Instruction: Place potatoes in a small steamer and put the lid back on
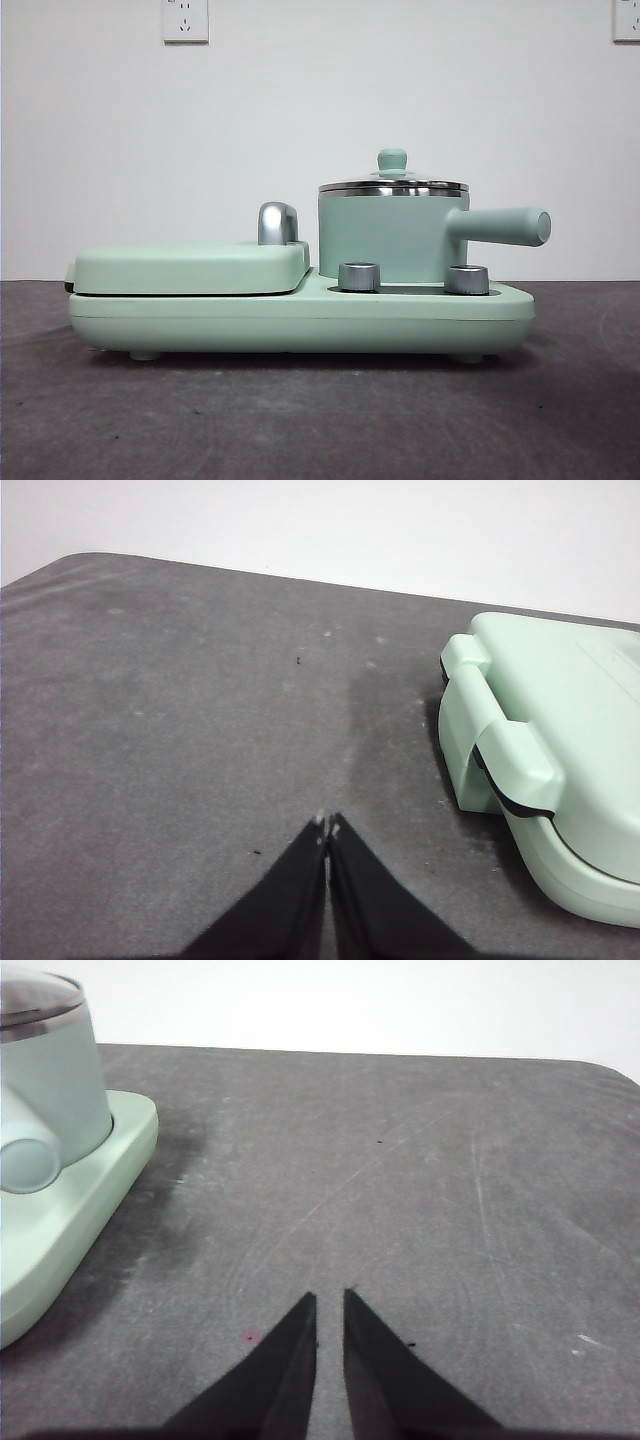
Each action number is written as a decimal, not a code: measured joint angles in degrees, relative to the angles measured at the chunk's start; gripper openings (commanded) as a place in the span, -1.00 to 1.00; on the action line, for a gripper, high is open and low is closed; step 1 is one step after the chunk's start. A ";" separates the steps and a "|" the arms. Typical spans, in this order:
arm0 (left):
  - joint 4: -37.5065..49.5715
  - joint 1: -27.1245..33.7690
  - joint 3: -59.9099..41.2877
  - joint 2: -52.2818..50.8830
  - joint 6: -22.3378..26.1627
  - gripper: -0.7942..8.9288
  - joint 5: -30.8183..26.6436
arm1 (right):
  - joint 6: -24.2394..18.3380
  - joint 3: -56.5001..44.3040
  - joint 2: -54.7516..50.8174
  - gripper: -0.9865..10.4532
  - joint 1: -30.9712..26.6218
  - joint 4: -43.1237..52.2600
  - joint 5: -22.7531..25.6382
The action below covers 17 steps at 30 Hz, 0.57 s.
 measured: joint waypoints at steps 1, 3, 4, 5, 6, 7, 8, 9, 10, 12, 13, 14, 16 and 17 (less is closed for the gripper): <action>0.00 0.00 0.00 0.00 0.00 -0.82 0.00 | -0.07 0.00 0.00 -0.76 0.04 0.04 -0.02; 0.00 0.00 0.00 0.00 0.00 -0.82 0.00 | -0.15 -0.02 0.00 -0.76 0.09 0.13 -0.02; 0.00 0.00 0.00 0.00 0.00 -0.82 0.00 | -0.22 -0.02 0.00 -0.76 0.09 0.20 -0.02; 0.00 0.00 0.00 0.00 0.00 -0.82 0.00 | -0.26 -0.04 0.00 -0.76 0.09 0.31 -0.02; 0.00 0.00 0.00 0.00 0.00 -0.82 0.00 | -0.28 -0.07 0.00 -0.76 0.11 0.42 0.00; 0.02 0.00 0.02 0.00 0.00 -0.82 0.00 | -0.28 -0.07 0.00 -0.76 0.09 0.48 0.00; 0.00 0.00 0.00 0.00 0.00 -0.82 0.00 | -0.31 -0.09 0.00 -0.76 0.09 0.48 -0.02; 0.00 0.00 0.02 0.00 0.00 -0.82 0.00 | -0.31 -0.09 0.00 -0.76 0.09 0.50 0.00; 0.00 0.00 0.02 0.00 0.00 -0.82 0.00 | -0.31 -0.09 0.00 -0.76 0.09 0.48 0.00; 0.00 0.00 0.00 0.00 0.00 -0.82 0.00 | -0.35 -0.11 0.00 -0.76 0.09 0.50 -0.02; 0.02 0.00 0.02 0.00 0.00 -0.82 0.00 | -0.39 -0.13 0.00 -0.76 0.09 0.50 0.00; 0.00 0.00 0.00 0.00 0.00 -0.82 0.00 | -0.42 -0.13 0.00 -0.76 0.09 0.50 -0.02; 0.00 0.00 0.00 0.00 0.00 -0.82 0.00 | -0.42 -0.13 0.00 -0.76 0.09 0.50 0.00; 0.00 0.00 0.02 0.00 0.00 -0.82 0.00 | -0.42 -0.13 0.00 -0.76 0.09 0.50 0.00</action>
